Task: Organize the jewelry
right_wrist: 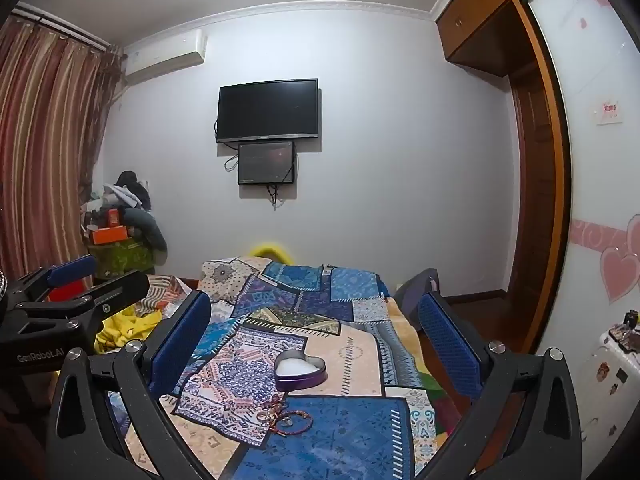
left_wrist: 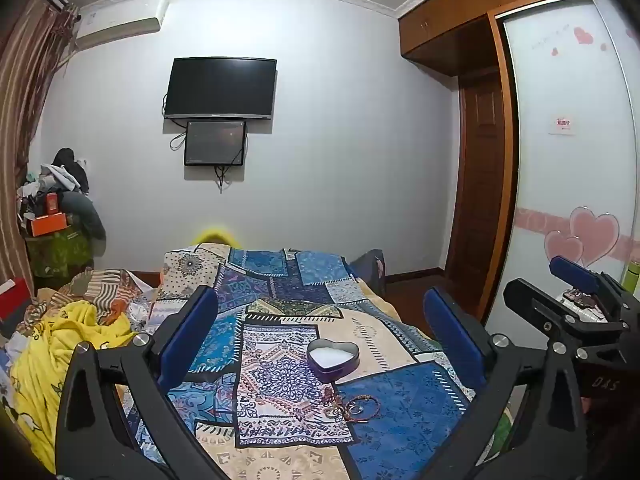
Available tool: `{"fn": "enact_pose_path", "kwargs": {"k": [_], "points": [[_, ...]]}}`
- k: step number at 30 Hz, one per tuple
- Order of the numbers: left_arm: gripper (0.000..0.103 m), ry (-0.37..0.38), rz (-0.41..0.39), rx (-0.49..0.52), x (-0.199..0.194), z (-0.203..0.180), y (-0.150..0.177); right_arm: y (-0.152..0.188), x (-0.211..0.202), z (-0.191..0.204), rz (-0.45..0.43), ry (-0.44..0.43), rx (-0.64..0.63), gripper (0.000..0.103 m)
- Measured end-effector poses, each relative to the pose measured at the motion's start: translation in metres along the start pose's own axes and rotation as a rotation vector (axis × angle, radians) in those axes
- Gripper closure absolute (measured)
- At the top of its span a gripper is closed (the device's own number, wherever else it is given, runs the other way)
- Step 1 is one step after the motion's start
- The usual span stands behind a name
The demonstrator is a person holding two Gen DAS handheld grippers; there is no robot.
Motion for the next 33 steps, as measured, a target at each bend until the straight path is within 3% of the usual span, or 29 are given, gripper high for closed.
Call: {"fn": "enact_pose_path", "kwargs": {"k": [33], "points": [[0.0,0.007,-0.005,-0.002,-0.001,0.0,0.001,0.007,0.005,0.003,0.016,-0.009,0.016,0.0]]}}
Point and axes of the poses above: each gripper's, at about its wrist camera, not at the fingertips, and x roughly the way its jaws point, z to its left, y to its underside, the point moved 9 cm from there along x, roughly the way its jaws point, and after that the axes turned 12 degrees about z, right-handed, at the moved point
